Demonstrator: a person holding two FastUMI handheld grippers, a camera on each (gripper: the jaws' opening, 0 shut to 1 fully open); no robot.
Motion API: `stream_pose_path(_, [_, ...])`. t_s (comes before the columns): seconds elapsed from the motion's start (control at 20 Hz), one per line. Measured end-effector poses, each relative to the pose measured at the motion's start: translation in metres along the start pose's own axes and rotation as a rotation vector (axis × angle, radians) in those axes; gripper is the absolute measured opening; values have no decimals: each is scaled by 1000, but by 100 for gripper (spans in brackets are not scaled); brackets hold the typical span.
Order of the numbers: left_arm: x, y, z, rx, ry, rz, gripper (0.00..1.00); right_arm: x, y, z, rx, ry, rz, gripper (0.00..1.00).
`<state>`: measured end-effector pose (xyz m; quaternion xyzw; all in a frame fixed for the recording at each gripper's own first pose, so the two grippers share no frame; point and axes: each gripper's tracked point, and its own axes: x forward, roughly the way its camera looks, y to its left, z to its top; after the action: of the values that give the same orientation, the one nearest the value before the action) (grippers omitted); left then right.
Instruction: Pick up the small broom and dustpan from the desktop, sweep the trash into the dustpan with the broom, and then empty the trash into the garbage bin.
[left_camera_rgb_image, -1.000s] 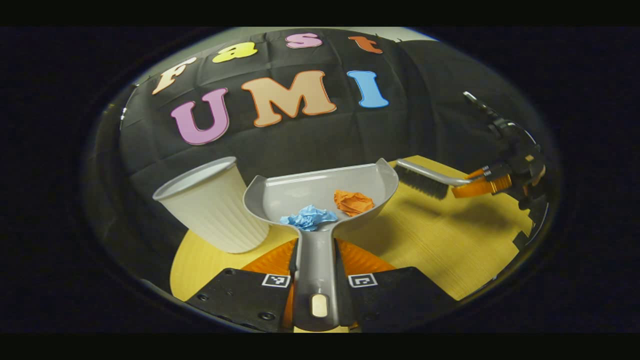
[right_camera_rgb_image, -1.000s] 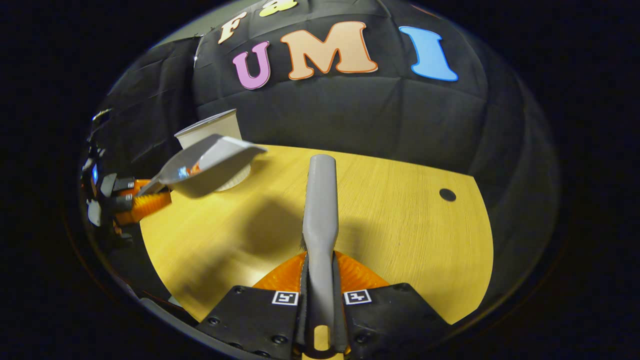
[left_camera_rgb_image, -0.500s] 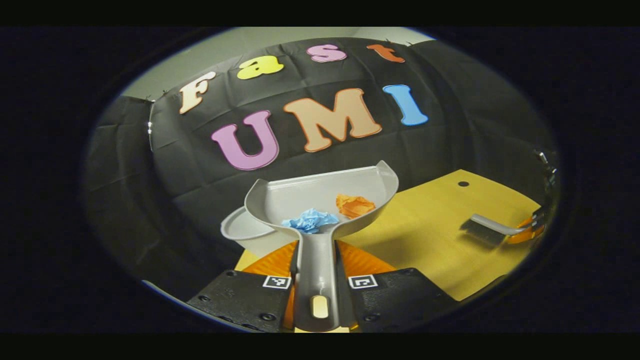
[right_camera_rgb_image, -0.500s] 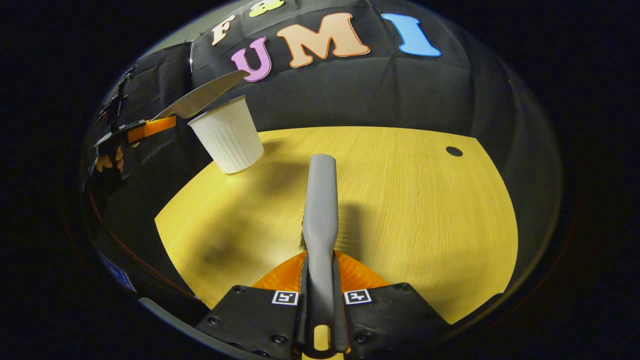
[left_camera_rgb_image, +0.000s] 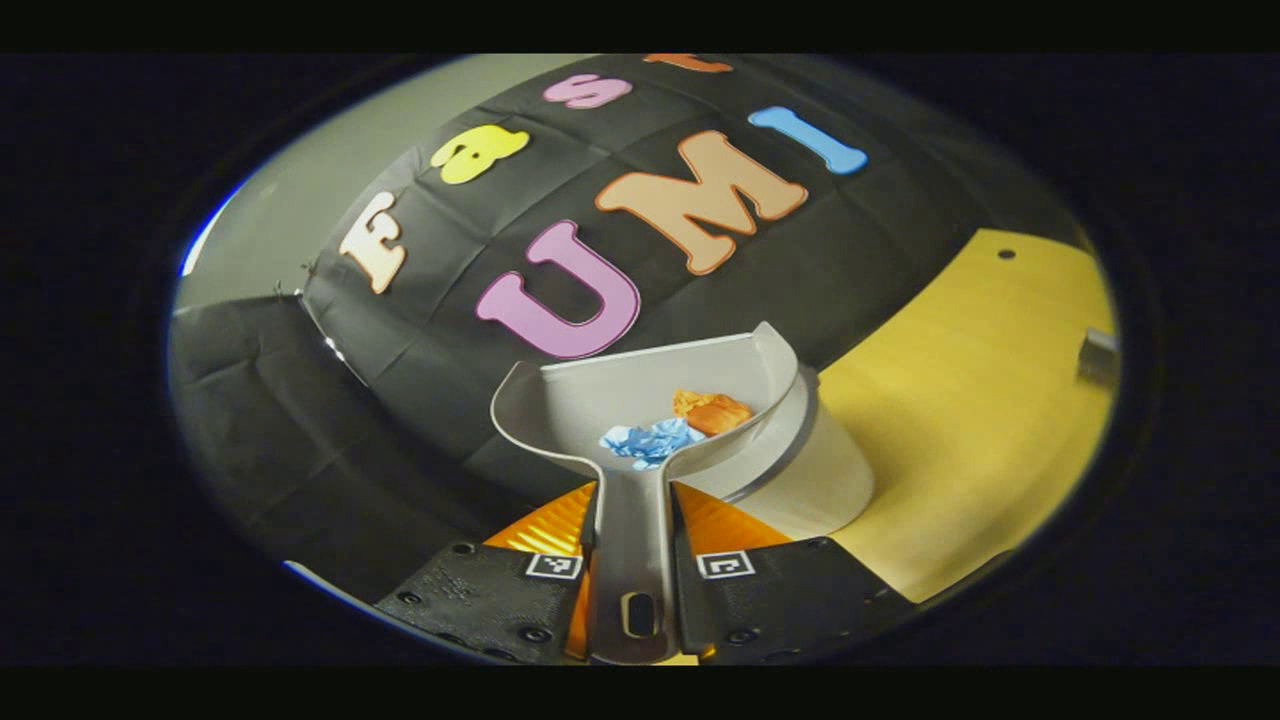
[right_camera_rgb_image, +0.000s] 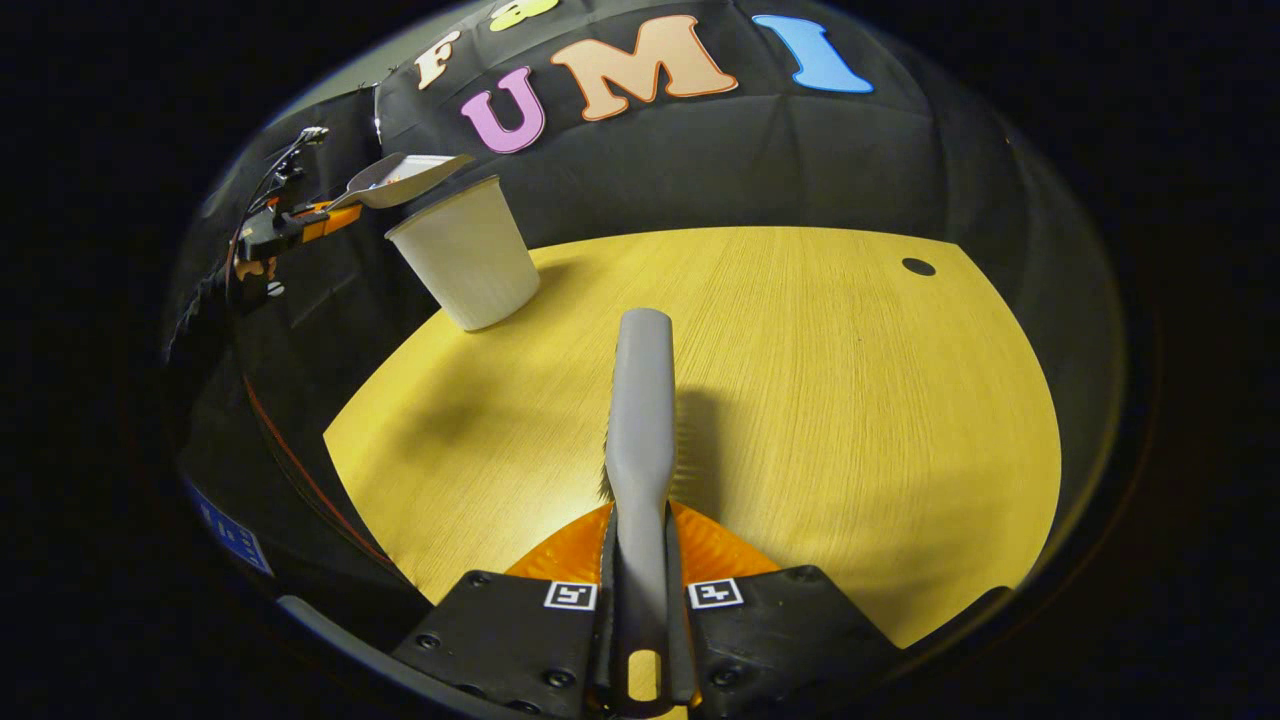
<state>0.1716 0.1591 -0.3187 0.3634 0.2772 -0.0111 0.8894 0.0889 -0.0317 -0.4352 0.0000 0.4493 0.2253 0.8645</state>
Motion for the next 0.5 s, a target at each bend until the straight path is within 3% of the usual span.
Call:
stream_pose_path(0.4, [14, 14, -22, 526, 34, -6, 27, 2, -2, -5, -19, 32, 7, 18])
stream_pose_path(0.5, [21, 24, -17, 715, 39, 29, 27, 1, -4, -6, -31, 38, 12, 18])
